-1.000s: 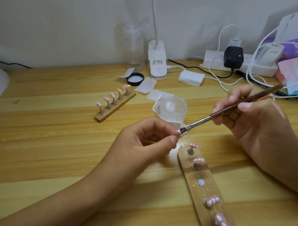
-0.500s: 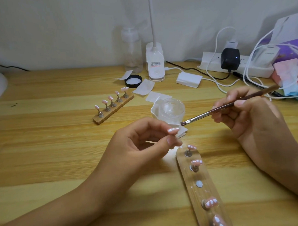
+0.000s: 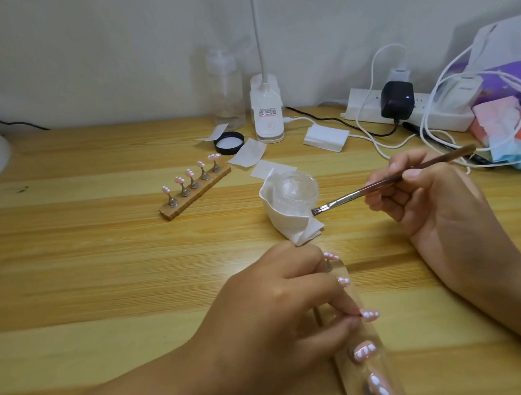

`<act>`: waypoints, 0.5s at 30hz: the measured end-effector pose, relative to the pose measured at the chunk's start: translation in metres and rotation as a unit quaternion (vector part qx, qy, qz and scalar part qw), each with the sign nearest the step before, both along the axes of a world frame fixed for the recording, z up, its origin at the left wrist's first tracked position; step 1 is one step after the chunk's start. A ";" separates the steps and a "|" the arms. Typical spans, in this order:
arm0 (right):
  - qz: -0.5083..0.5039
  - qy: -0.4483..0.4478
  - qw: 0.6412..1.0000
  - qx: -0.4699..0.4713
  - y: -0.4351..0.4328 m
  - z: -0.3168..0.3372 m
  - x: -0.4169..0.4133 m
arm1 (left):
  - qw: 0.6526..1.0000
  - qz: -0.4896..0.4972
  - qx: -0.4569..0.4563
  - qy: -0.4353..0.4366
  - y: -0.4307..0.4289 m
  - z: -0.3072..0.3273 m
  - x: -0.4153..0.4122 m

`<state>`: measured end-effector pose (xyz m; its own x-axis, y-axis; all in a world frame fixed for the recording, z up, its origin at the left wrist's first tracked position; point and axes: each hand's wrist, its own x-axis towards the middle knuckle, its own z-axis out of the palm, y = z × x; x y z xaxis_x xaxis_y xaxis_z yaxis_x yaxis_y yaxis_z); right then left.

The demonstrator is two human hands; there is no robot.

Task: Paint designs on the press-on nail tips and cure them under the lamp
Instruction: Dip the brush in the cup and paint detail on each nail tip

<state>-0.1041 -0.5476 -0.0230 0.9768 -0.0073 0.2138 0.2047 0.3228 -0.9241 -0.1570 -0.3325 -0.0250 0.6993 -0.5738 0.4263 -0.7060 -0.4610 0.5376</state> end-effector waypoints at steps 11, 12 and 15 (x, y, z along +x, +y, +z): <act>-0.024 -0.012 1.000 -0.012 -0.001 0.000 -0.001 | 0.993 -0.029 0.059 -0.093 0.015 0.002 -0.004; -0.025 -0.013 0.999 -0.017 0.000 0.000 -0.001 | 0.991 -0.034 0.063 -0.113 0.013 0.002 -0.006; -0.028 -0.018 0.999 -0.025 0.000 0.000 -0.002 | 0.989 -0.049 0.062 -0.128 0.009 0.001 -0.009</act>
<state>-0.1065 -0.5473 -0.0226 0.9668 -0.0498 0.2506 0.2547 0.2643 -0.9302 -0.1660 -0.3238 -0.0244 0.5158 -0.6925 0.5043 -0.8563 -0.4349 0.2786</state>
